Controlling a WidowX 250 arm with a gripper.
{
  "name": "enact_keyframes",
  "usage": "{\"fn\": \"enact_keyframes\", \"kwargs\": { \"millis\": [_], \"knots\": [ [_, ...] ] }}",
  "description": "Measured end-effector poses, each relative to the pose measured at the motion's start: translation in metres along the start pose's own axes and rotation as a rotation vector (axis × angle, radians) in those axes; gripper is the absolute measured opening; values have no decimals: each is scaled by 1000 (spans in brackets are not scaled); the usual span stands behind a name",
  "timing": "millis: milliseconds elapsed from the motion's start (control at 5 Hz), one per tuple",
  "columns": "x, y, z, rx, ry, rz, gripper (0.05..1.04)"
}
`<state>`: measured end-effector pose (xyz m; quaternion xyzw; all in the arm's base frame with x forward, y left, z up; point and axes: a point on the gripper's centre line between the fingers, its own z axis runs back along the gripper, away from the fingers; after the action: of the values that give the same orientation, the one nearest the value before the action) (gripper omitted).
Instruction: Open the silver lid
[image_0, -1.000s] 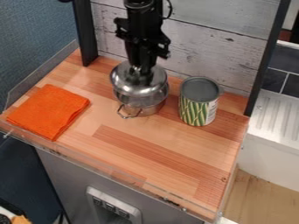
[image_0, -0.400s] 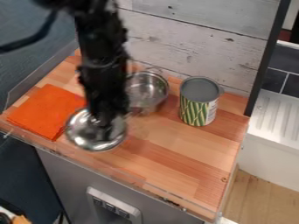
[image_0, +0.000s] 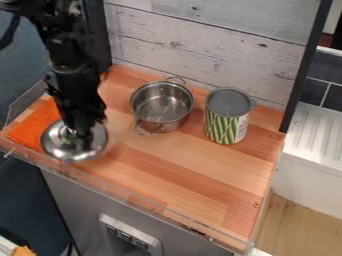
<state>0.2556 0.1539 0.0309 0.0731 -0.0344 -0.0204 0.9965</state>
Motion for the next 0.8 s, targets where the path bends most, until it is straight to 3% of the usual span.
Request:
{"fn": "enact_keyframes", "kwargs": {
  "millis": [200,400,600,800],
  "knots": [
    [8,31,-25,10,11,64,282],
    [20,43,-30,30,-3,64,282],
    [20,44,-31,28,6,57,346],
    [8,37,-25,25,34,23,635]
  ]
}}
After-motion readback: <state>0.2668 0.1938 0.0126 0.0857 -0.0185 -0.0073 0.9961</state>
